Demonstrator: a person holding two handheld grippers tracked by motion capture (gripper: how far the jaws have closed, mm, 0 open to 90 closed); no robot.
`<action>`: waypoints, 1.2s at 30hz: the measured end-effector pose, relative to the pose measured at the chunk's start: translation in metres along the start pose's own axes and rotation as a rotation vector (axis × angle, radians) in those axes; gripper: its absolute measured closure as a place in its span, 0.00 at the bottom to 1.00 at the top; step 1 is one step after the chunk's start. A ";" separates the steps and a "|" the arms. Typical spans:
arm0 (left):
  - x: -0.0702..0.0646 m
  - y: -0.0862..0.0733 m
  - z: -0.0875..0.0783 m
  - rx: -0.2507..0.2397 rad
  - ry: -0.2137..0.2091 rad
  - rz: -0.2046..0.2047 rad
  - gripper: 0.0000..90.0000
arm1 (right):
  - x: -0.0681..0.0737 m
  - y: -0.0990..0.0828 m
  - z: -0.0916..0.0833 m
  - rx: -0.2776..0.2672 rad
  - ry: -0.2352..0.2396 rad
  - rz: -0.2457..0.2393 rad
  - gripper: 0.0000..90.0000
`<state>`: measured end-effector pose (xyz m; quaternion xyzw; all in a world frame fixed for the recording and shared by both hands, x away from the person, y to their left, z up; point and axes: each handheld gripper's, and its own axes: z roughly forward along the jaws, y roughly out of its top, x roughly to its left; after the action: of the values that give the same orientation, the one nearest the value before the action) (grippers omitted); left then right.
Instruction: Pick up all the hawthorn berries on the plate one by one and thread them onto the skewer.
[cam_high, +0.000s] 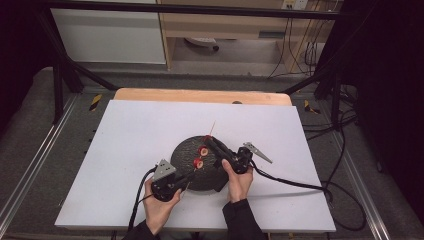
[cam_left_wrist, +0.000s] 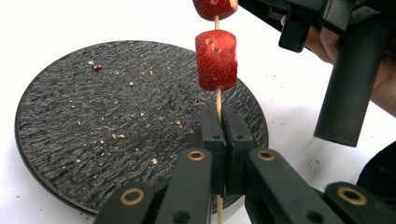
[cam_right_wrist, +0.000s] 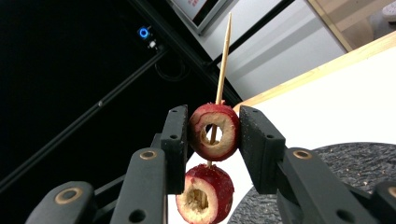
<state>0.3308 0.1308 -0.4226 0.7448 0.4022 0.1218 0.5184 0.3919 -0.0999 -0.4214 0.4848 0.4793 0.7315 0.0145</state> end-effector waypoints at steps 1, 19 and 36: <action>0.001 0.000 0.000 0.001 -0.001 0.001 0.98 | 0.000 0.001 0.000 0.009 0.001 -0.003 0.71; 0.023 -0.003 -0.023 0.082 -0.018 0.045 0.98 | -0.011 0.032 -0.029 0.340 -0.064 -0.334 0.14; 0.050 0.018 -0.037 0.195 -0.001 0.093 0.98 | -0.051 0.041 -0.086 0.571 -0.200 -0.518 0.00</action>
<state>0.3495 0.1898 -0.4028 0.8096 0.3770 0.1055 0.4374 0.3747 -0.2062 -0.4334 0.4012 0.7661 0.4900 0.1097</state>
